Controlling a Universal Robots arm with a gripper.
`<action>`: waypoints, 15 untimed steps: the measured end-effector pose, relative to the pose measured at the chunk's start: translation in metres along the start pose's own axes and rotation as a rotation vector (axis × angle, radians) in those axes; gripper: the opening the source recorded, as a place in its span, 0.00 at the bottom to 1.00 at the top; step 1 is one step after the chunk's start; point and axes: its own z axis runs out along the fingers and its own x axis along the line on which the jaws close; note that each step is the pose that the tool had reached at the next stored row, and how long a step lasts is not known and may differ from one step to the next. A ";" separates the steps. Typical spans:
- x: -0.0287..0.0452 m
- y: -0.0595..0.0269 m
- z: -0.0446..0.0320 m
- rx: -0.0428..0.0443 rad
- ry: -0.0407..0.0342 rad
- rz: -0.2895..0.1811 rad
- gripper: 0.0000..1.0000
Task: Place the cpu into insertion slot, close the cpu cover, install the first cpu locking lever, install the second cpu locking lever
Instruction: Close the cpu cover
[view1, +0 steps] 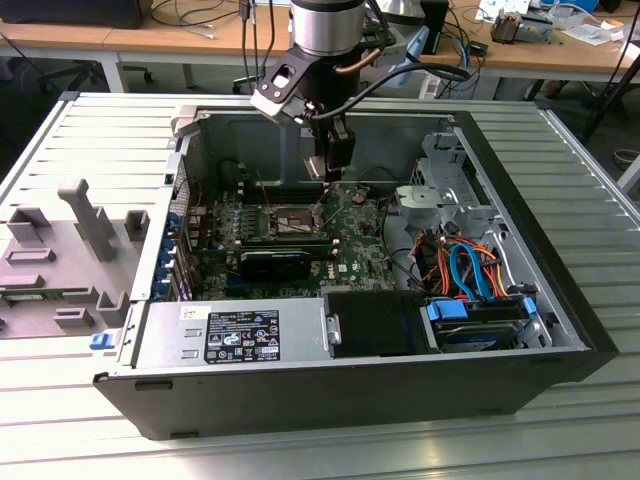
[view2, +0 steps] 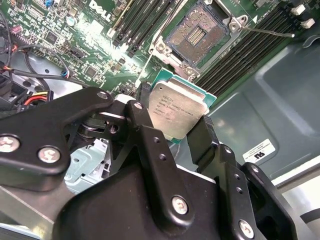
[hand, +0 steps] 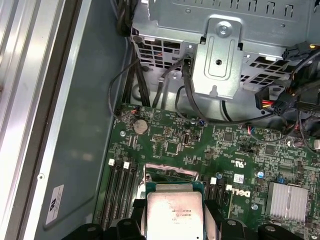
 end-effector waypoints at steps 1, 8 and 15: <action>0.0000 0.0000 0.0000 0.0000 -0.0002 0.002 0.55; 0.0000 0.0000 0.0001 -0.0004 -0.0018 0.020 0.55; 0.0000 0.0000 0.0000 -0.0006 -0.0031 0.034 0.55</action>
